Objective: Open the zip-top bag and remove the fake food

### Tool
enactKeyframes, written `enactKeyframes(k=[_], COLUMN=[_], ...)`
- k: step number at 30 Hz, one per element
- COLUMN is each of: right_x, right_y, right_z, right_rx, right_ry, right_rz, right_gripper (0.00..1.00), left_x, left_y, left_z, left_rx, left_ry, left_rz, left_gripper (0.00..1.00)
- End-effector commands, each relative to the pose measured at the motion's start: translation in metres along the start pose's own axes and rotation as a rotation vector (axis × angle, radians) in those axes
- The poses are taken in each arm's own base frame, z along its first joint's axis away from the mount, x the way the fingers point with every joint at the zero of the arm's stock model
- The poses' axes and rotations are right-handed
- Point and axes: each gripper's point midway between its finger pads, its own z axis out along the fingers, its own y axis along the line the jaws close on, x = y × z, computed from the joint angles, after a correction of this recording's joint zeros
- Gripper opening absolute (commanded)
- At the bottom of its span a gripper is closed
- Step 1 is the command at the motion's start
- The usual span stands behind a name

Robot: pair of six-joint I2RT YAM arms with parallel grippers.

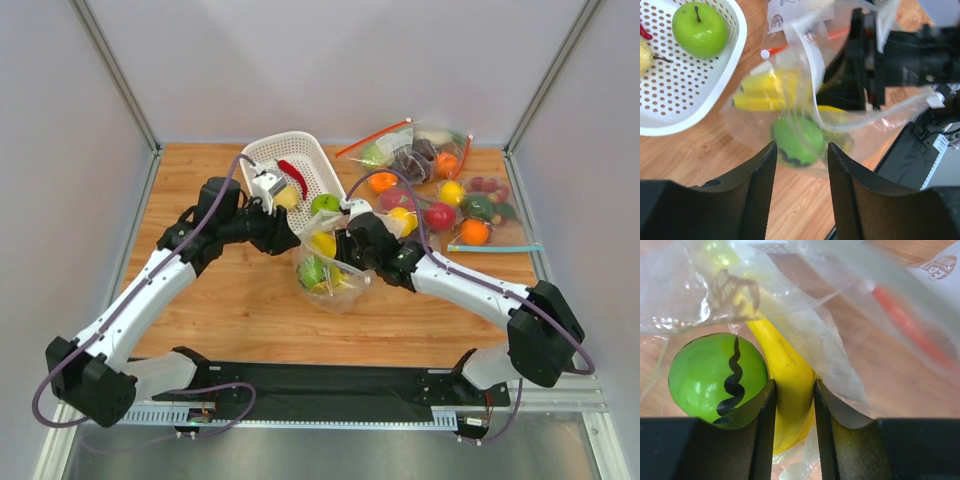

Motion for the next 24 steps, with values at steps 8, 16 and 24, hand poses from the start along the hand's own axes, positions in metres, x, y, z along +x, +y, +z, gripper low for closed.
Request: enactKeyframes(k=[8,16,24], right_x=[-0.039,-0.049,-0.060], right_y=[0.016,0.017,0.026], right_z=[0.015,0.014,0.011], right_rx=[-0.250,-0.301,-0.338], right_ry=[-0.058,-0.075,-0.089], right_rz=[0.192,0.275,0.308], right_gripper=[0.00,0.00,0.00], left_x=[0.014,0.064,0.079], left_y=[-0.032,-0.039,-0.031], left_z=[-0.016,0.017,0.028], left_rx=[-0.015,0.030,0.002], left_ry=[-0.251,-0.210,-0.222], left_rz=[-0.117,-0.212,-0.278], left_gripper=[0.56,0.59,0.63])
